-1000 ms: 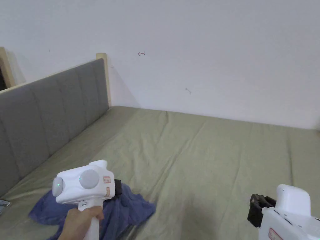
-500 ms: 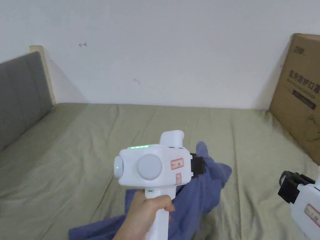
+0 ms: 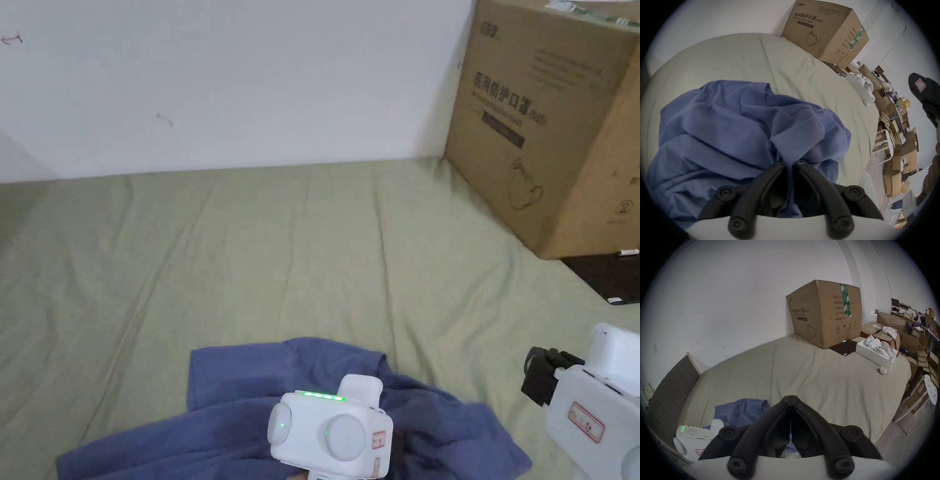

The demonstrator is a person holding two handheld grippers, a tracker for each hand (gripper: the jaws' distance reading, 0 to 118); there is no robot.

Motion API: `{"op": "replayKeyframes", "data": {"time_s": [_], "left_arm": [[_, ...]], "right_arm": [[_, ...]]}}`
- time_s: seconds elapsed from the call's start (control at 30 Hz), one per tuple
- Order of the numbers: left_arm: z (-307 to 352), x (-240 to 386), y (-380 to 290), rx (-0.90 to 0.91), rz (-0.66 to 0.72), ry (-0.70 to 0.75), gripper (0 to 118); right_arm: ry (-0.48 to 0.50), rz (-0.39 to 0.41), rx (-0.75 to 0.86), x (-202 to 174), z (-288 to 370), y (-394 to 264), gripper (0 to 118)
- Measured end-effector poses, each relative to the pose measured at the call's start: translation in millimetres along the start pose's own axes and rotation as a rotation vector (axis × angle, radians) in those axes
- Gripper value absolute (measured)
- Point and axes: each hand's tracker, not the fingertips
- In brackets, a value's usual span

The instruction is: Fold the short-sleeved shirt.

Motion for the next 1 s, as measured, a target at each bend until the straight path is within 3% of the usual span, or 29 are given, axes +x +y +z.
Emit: {"op": "replayKeyframes", "data": {"time_s": [0.03,0.1,0.13,0.17,0.23,0.3,0.33,0.37,0.4,0.47,0.63,0.77,0.8,0.83,0.87,0.9,0.93,1.0], "left_arm": [[5.3,-2.6,4.7,0.0,-0.005,-0.003,28],[17.2,-4.1,10.2,0.004,-0.011,-0.01,93],[25.8,-4.1,11.1,0.025,-0.019,-0.013,110],[37.2,-6.1,12.0,0.075,-0.019,-0.014,110],[61.1,-12.5,14.6,0.108,-0.014,-0.012,104],[85.7,-22.6,10.1,0.146,-0.003,-0.009,83],[99.1,-29.2,4.5,0.185,0.014,0.014,60],[109.4,-35.7,-2.6,0.203,0.026,0.043,26],[116.8,-43.6,-11.9,0.204,0.034,0.084,8],[126.3,-59.9,-35.4,0.192,0.069,0.157,0],[138.4,-101.9,-93.2,0.148,0.229,0.211,0],[164.0,-140.4,-96.1,0.203,0.335,0.262,0],[174.3,-152.3,-91.4,0.225,0.356,0.296,12],[184.1,-164.8,-85.0,0.247,0.365,0.327,39],[194.3,-177.2,-79.4,0.268,0.39,0.35,84],[202.9,-191.2,-73.2,0.269,0.407,0.382,105],[206.9,-207.6,-67.5,0.255,0.407,0.384,109],[208.0,-238.0,-59.8,0.245,0.451,0.414,106]], "right_arm": [[0.002,0.0,-0.004,-1.5,-0.9,-0.2,0],[0.013,0.009,-0.007,-5.8,-1.9,-0.1,0],[0.016,0.019,-0.006,-9.1,-1.9,-0.2,0],[0.023,0.03,-0.007,-11.9,-1.7,-0.4,0],[0.033,0.047,-0.009,-19.4,-1.2,-0.7,0],[0.054,0.059,-0.013,-26.1,-0.1,-2.0,0],[0.064,0.064,-0.015,-29.8,0.9,-3.4,0],[0.076,0.071,-0.017,-33.3,1.6,-5.1,0],[0.089,0.082,-0.022,-37.3,2.4,-7.6,0],[0.108,0.11,-0.038,-45.4,2.3,-14.6,0],[0.153,0.145,-0.097,-67.1,-4.2,-31.6,0],[0.164,0.194,-0.097,-84.6,-4.6,-33.5,0],[0.17,0.2,-0.102,-87.8,-6.1,-33.5,0],[0.177,0.202,-0.109,-90.2,-7.8,-33.9,0],[0.182,0.202,-0.114,-92.2,-9.5,-34.7,0],[0.186,0.204,-0.12,-93.9,-11.1,-35.2,0],[0.185,0.209,-0.127,-96.0,-13.0,-36.6,0],[0.184,0.22,-0.143,-99.3,-17.2,-40.5,0]]}}
